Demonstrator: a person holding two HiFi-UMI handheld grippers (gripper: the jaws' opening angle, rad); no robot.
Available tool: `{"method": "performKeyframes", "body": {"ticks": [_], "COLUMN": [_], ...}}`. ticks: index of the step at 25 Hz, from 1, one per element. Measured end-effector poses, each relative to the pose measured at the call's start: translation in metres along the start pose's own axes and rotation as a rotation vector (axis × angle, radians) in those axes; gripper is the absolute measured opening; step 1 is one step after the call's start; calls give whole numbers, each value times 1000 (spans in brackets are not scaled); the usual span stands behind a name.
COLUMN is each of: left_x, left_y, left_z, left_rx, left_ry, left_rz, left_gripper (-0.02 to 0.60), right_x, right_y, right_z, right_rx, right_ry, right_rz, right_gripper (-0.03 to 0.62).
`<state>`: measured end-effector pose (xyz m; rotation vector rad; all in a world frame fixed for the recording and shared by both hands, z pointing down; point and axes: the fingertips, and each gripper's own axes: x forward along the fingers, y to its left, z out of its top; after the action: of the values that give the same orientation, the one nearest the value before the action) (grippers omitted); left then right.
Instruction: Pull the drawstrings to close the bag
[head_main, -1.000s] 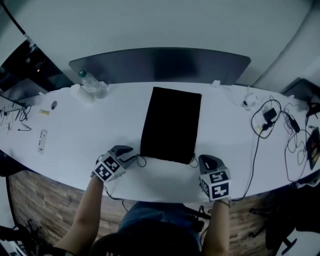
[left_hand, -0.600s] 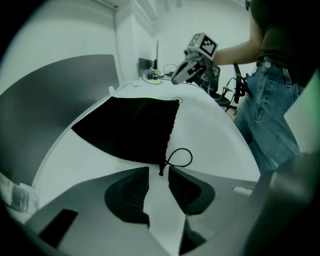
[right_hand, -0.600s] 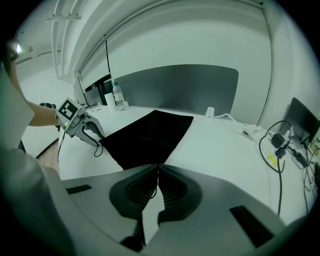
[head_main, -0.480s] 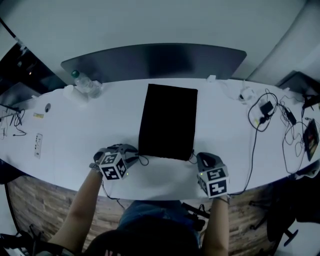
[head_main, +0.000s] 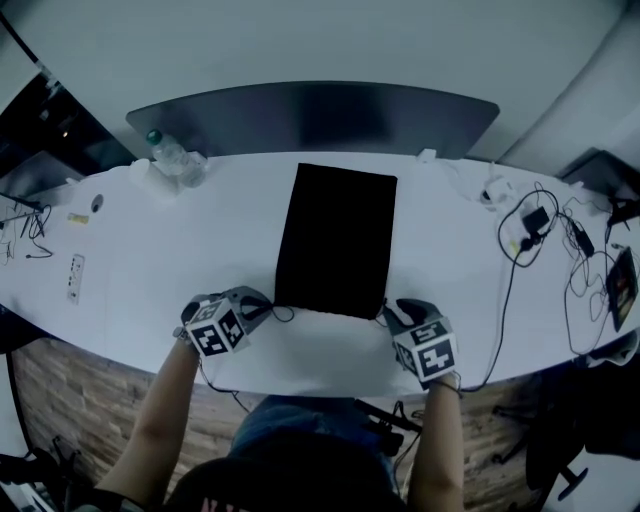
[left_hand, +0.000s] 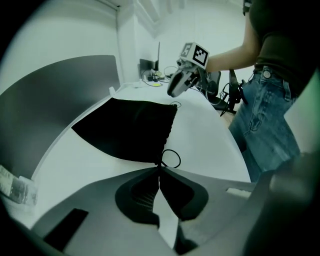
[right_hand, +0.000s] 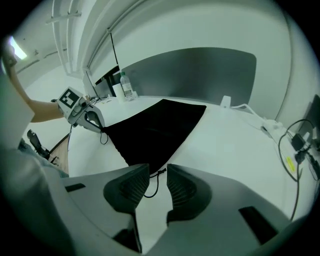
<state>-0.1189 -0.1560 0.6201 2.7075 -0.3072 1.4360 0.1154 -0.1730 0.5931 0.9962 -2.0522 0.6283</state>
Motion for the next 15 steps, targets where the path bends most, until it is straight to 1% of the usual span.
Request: {"method": "performKeyframes", "body": {"ticks": [2, 4, 5, 7, 9, 12, 15], "left_x": [-2, -3, -3, -3, -4, -5, -7], "left_y": [1, 1, 1, 2, 2, 3, 3], "left_z": [2, 2, 3, 6, 6, 6, 7], "left_rx": [-37, -65, -75, -90, -108, -136, -146], "left_ry": [-18, -24, -26, -38, -48, -53, -61], "left_rz": [22, 39, 47, 62, 76, 94, 108], "left_gripper": [5, 5, 5, 5, 5, 5, 5], "right_x": [8, 17, 20, 26, 33, 40, 37], "right_y": [5, 6, 5, 0, -5, -8, -10], "right_z": [-6, -12, -12, -7, -8, -17, -19], "right_rx": [-52, -81, -68, 1, 48, 26, 29], "right_ry": [48, 92, 100, 97, 123, 178, 181], "right_rz": [37, 51, 54, 51, 34, -2, -10], "right_gripper": [110, 109, 104, 95, 98, 110, 104]}}
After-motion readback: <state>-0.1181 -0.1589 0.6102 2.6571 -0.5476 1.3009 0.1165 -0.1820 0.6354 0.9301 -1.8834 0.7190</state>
